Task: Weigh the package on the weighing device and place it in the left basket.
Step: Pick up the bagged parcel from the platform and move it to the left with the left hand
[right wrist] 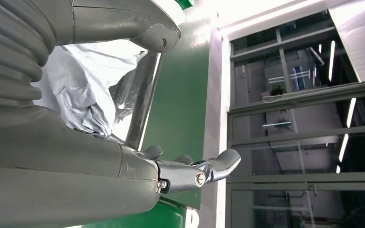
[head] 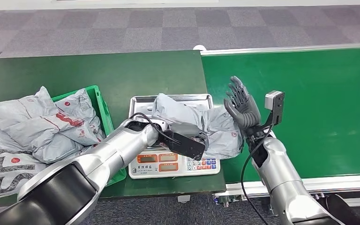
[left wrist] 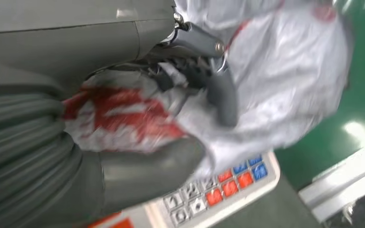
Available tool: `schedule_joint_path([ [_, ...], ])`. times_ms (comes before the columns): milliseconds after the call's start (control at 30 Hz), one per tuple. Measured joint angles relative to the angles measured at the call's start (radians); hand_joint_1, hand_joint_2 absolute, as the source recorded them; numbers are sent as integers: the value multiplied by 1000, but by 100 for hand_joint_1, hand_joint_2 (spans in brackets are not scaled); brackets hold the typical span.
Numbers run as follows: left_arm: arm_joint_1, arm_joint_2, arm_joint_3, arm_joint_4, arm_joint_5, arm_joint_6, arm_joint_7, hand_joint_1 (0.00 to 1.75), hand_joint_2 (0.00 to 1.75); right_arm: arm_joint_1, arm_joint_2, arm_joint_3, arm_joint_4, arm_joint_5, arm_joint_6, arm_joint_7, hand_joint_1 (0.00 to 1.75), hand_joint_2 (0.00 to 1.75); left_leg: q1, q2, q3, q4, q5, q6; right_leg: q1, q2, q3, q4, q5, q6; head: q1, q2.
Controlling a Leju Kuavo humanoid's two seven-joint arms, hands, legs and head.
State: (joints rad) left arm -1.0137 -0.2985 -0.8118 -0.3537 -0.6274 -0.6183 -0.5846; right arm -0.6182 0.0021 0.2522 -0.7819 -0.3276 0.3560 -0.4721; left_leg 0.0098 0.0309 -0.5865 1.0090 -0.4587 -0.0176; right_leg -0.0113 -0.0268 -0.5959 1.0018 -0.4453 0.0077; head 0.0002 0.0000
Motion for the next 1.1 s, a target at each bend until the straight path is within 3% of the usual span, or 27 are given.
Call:
schedule_joint_path([
  [267, 0, 7, -1, -139, 23, 195, -31, 175, 175, 95, -30, -18, -89, -32, 12, 14, 0, 175, 0, -1, -2, 0, 0, 0, 0, -1, -1, 0, 0, 0, 0, 0],
  [600, 34, 87, -17, -401, 65, 256, 9, 175, 175, 166, -57, -42, -154, -42, 17, 18, 0, 175, 0, 0, -2, 0, 0, 0, 0, -1, -1, 0, 0, 0, 0, 0],
  [800, 50, 154, -23, -469, 36, 344, 79, 175, 175, 199, -63, -56, -184, -41, 17, 22, 0, 175, 0, 0, -2, 0, 0, 0, 0, 0, -1, 0, 0, 0, 0, 0],
  [933, 58, 204, -23, -461, 32, 377, 68, 0, 175, 202, -64, -63, -188, -42, 19, 28, 0, 175, 0, 0, -2, 0, 0, 0, 0, 0, -1, 0, 0, 0, 0, 0],
  [1100, 70, 231, -23, -419, 52, 337, -18, 0, 175, 207, -66, -77, -197, -38, 20, 34, 0, 175, 0, 0, -2, 0, 1, 0, 0, -1, -1, 0, 0, 0, 0, 0],
])
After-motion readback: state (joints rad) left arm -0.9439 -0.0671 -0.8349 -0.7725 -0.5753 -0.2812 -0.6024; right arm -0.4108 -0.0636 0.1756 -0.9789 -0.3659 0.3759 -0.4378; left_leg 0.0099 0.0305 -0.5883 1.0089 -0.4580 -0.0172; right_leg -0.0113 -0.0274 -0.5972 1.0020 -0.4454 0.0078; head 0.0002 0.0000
